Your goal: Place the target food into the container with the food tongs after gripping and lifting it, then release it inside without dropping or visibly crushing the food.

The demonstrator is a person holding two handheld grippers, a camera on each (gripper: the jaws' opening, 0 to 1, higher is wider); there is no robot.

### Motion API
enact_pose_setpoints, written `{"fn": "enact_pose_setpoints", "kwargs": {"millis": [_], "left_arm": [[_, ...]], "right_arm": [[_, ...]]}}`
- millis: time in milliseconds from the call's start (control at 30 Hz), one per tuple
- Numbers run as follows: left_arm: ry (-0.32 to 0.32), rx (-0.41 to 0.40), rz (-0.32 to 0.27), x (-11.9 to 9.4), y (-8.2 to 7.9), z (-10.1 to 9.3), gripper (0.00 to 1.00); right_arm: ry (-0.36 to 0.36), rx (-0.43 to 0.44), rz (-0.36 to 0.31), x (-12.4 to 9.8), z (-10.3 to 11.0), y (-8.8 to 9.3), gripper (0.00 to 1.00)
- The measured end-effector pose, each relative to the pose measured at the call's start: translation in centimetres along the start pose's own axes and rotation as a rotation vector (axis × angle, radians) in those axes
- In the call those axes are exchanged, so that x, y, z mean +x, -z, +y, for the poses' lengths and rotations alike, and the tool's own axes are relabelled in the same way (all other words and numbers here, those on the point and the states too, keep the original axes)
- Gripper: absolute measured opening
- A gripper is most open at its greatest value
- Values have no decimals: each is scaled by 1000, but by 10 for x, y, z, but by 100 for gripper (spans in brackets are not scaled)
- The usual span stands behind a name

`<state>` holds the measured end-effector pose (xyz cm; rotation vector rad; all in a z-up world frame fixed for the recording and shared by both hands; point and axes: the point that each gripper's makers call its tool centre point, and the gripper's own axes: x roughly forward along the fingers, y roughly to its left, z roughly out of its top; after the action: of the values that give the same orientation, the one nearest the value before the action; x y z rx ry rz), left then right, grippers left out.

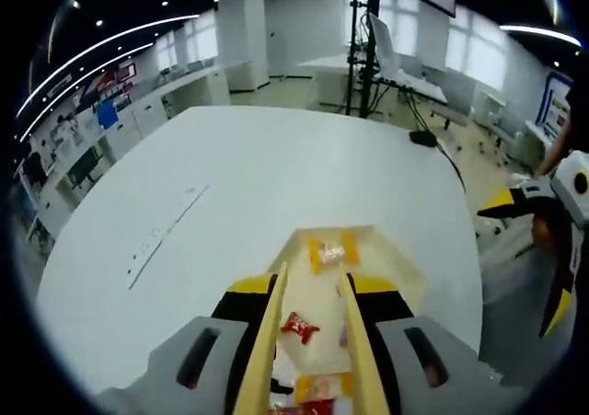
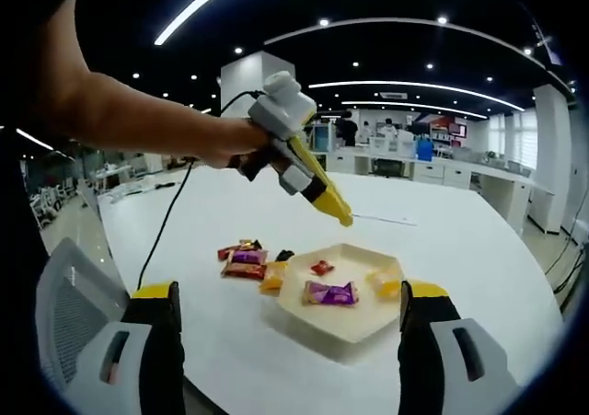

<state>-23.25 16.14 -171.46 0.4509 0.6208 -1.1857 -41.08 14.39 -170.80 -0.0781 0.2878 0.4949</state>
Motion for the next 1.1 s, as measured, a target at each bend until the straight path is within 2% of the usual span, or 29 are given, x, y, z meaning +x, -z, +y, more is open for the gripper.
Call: {"fn": "enact_pose_setpoints", "kwargs": {"millis": [567, 667, 833, 933, 1100], "left_arm": [[-105, -54, -25, -55, 66, 28, 25], [-131, -65, -15, -63, 79, 35, 26], [-209, -71, 11, -73, 107, 50, 26], [-237, -75, 43, -74, 128, 55, 26], [-281, -90, 65, -76, 152, 61, 26]], "right_arm": [[-18, -22, 26, 3, 5, 5, 97], [-21, -24, 32, 3, 5, 6, 97], [-25, -23, 38, 4, 6, 7, 97], [-26, -22, 39, 4, 6, 8, 97], [-25, -19, 40, 4, 5, 8, 97]]}}
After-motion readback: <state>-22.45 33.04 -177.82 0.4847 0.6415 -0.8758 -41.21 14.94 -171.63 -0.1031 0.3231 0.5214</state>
